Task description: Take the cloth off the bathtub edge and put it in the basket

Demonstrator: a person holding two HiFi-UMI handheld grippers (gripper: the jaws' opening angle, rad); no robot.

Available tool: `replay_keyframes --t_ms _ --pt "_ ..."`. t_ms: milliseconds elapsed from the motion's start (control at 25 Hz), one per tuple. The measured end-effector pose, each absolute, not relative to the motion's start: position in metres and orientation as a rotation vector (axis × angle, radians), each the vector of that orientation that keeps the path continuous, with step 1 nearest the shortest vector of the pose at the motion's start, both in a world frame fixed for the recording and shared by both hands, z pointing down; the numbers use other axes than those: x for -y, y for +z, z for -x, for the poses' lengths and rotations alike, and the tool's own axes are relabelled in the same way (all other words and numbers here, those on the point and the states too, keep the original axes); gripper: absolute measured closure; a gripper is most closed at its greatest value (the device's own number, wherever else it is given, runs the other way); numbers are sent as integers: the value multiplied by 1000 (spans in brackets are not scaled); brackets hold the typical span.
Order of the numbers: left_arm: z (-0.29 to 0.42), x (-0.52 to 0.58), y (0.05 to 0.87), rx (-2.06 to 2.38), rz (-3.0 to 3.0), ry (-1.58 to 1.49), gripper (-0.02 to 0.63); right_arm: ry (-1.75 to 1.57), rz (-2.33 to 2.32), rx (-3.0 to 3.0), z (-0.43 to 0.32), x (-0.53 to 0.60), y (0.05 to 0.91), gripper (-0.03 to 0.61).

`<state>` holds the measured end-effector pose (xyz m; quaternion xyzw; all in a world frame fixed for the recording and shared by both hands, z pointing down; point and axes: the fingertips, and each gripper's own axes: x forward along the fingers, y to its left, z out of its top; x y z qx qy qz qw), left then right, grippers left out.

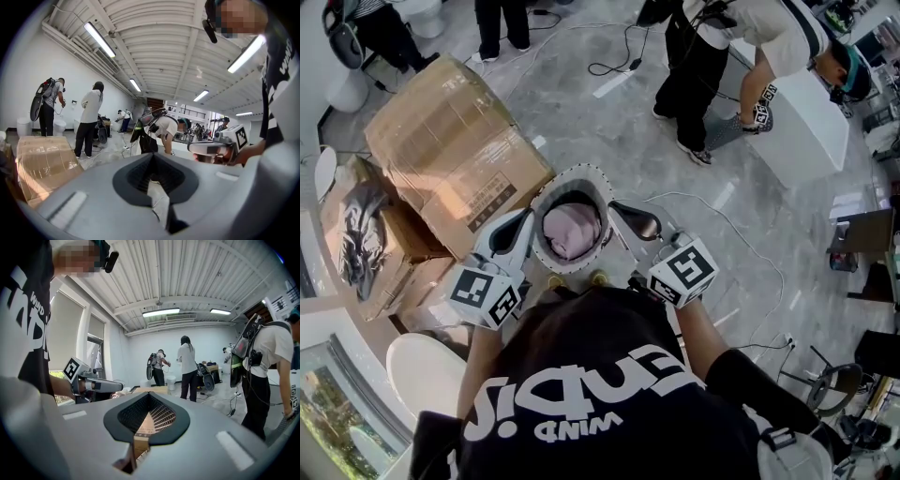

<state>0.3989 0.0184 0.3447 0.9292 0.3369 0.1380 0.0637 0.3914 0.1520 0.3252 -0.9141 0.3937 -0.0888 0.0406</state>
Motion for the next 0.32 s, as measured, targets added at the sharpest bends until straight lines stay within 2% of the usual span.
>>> replay_keyframes --t_ms 320 --pt "-403 -18 350 -1015 -2812 432 615 -276 2810 -1218 -394 -149 324 569"
